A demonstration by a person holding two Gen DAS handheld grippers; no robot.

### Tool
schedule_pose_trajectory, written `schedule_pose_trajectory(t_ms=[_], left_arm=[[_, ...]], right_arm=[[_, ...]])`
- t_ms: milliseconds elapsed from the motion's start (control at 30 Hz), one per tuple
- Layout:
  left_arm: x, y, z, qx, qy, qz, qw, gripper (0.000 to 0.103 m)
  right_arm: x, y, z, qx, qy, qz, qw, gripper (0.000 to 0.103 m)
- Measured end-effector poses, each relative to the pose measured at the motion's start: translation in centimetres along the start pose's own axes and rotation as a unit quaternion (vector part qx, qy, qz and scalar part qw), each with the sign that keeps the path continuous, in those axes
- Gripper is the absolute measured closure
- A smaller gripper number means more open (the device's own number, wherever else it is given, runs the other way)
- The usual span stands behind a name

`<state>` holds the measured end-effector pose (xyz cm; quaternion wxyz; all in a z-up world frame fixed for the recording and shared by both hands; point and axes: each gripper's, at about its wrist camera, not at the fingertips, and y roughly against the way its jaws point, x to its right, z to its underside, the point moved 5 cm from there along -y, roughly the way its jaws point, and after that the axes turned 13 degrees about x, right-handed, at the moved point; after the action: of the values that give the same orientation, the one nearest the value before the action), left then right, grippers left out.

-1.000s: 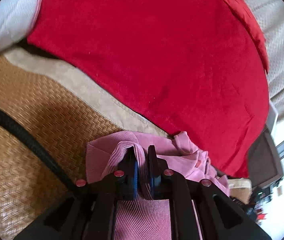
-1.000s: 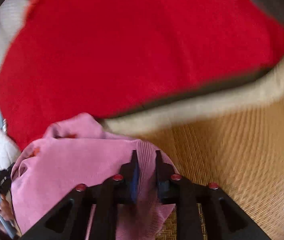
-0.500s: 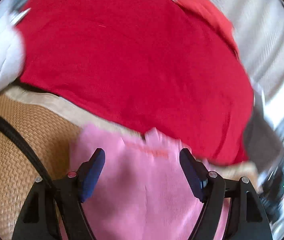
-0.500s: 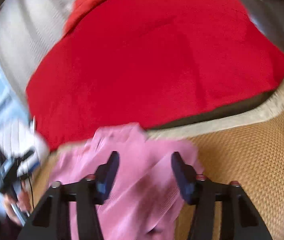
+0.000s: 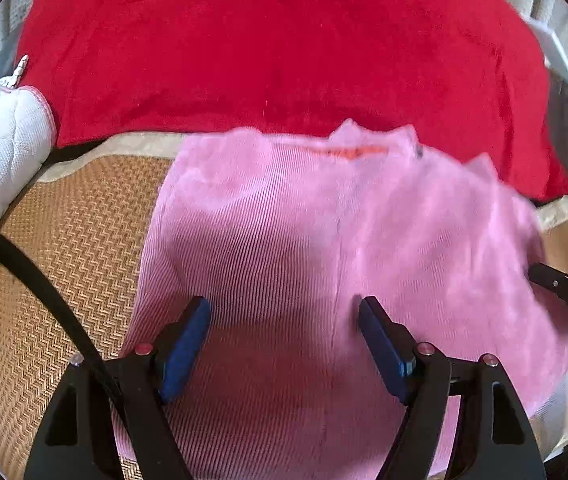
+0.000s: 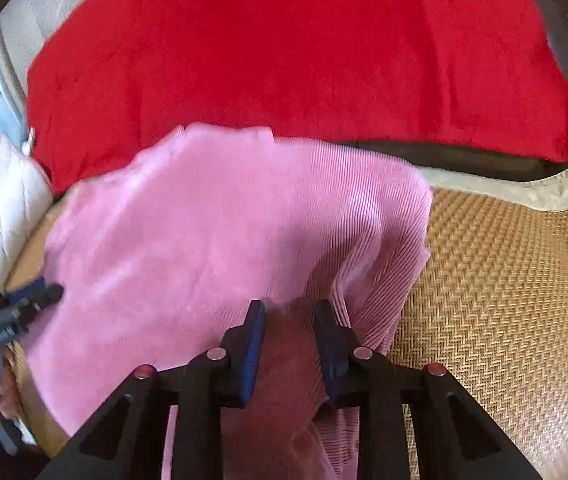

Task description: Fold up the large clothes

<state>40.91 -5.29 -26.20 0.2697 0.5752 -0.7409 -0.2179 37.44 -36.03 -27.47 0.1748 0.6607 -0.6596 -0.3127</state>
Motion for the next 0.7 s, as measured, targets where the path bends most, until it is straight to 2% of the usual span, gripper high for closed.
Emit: schedule_pose_trajectory(t_ms=[100,200,333,400,467,567,700], left_arm=[[-0.5,0.8,-1.4,0.032,0.022,0.005,0.9992,0.026],[-1.1,1.1,-2.5,0.061,0.017,-0.031,0.9975,0.026],[-0.7,-0.4,-2.4,0.058,-0.025,-0.075,0.9952,0.026],[-0.3,-1.0,-2.0,0.05,-0.039,-0.081,0.9946,0.026],[-0.3,-0.8,-1.9,0.053,-0.047,-0.086,0.9938,0.026],[-0.3,-0.2,-2.2,0.07,-0.052,-0.094,0.9917,0.026],[-1.0,1.5,-3.2,0.101,-0.043,-0.105,0.9884,0.026]], right_arm=[[-0.8,1.1,-2.2,0.044,-0.026,-0.023,0.998,0.075],[-2.9,0.7,-4.1,0.056,-0.021,-0.05,0.997,0.075],[-4.9,-3.5,-4.5,0.018,-0.03,-0.065,0.997,0.072],[-4.5,-6.8,-3.2,-0.029,-0.036,-0.025,0.999,0.072],[-3.5,-8.9,-2.0,-0.053,-0.054,-0.016,0.997,0.072],[-2.7,-7.7,-2.2,-0.044,-0.063,-0.019,0.997,0.072],[-3.0,-4.6,-3.3,-0.005,-0.053,-0.035,0.998,0.072]])
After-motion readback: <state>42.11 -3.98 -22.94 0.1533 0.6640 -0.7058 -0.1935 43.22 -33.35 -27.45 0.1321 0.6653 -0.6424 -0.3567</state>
